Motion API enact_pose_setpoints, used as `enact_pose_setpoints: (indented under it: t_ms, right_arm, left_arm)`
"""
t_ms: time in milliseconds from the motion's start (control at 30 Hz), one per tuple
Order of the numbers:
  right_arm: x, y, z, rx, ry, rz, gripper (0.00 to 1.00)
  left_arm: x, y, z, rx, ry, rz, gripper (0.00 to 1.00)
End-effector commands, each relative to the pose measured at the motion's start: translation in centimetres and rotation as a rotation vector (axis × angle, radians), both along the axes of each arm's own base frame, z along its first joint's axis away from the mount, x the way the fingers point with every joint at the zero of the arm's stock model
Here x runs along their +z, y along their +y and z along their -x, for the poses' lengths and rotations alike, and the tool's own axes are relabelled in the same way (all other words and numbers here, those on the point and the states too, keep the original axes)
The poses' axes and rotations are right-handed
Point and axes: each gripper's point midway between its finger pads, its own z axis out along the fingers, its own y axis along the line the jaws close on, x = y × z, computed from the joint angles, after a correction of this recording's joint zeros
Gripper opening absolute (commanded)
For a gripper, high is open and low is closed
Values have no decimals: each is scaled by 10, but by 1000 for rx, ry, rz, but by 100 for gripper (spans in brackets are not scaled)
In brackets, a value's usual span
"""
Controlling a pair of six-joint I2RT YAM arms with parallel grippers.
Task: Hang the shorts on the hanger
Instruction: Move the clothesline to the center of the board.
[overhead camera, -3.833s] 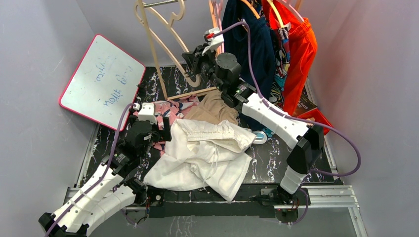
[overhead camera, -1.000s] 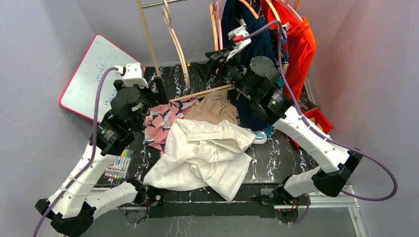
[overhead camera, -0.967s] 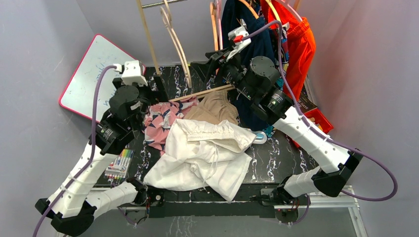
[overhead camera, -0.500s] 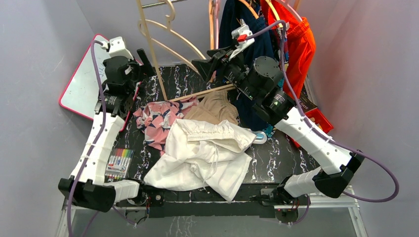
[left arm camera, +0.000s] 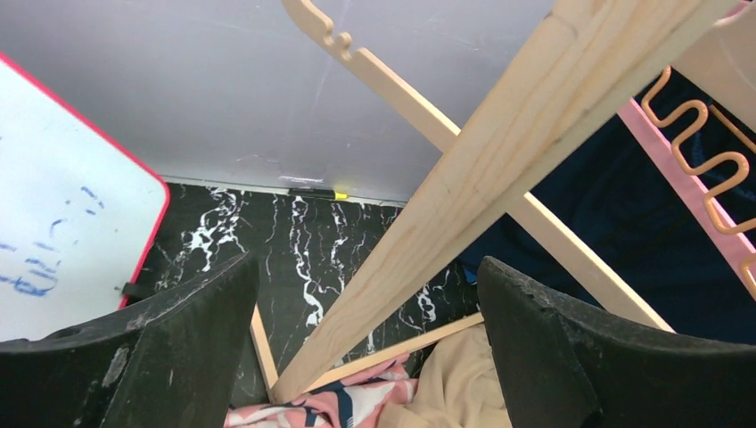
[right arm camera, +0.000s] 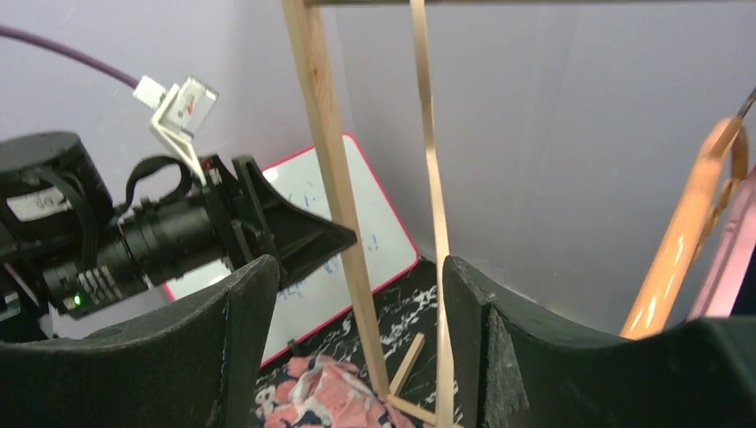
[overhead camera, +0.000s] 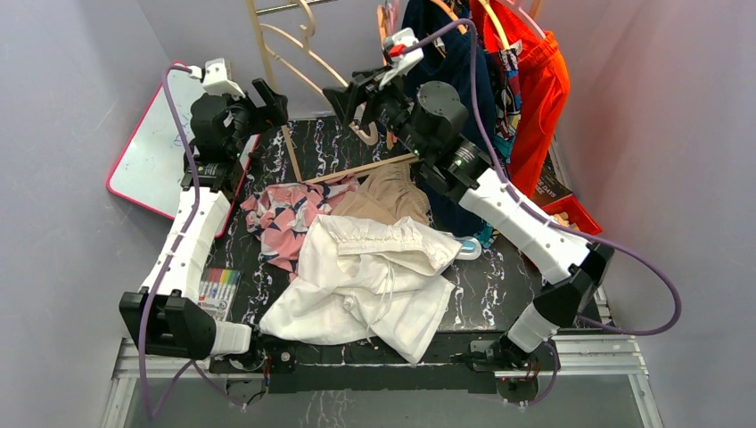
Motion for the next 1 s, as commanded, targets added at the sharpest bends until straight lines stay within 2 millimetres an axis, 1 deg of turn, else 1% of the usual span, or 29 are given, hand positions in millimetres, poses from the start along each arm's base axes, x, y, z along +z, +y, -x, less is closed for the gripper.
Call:
enact_pose_setpoints:
  t_ms: [0, 100, 133, 167, 233, 267, 300, 400, 633, 700, 900, 967]
  right_arm:
    - [48, -9, -13, -98, -116, -38, 75]
    - [46, -10, -30, -173, -125, -1, 75]
    - [45, -9, -33, -182, -127, 10, 75]
    - [42, -6, -37, -189, -126, 27, 74]
    - [46, -4, -37, -181, -134, 26, 75]
    - [32, 8, -44, -168, -118, 49, 74]
    - [31, 14, -44, -147, -117, 52, 75]
    - [21, 27, -46, -104, -98, 58, 75]
    - [12, 32, -62, -150, -72, 60, 74]
    - [10, 34, -65, -158, -70, 64, 70]
    - [0, 40, -71, -160, -64, 80, 56]
    - [-4, 42, -73, -161, -62, 86, 52]
  left_arm:
    - [9, -11, -13, -85, -84, 10, 89]
    - [7, -13, -17, -102, -126, -3, 87]
    - [-2, -13, -22, -103, -115, -9, 85]
    - [-6, -14, -26, -109, -114, -15, 84]
    - [-11, -16, -31, -121, -112, -21, 81]
    - [-13, -17, -33, -130, -110, -19, 79]
    - [-16, -19, -34, -141, -106, -15, 77]
    - [-21, -25, -35, -171, -104, 1, 74]
    - [-23, -31, -32, -203, -114, 5, 63]
    - [-24, -32, -33, -211, -115, 8, 59]
    - [-24, -37, -34, -237, -117, 19, 54]
    - [-26, -39, -34, -248, -117, 22, 50]
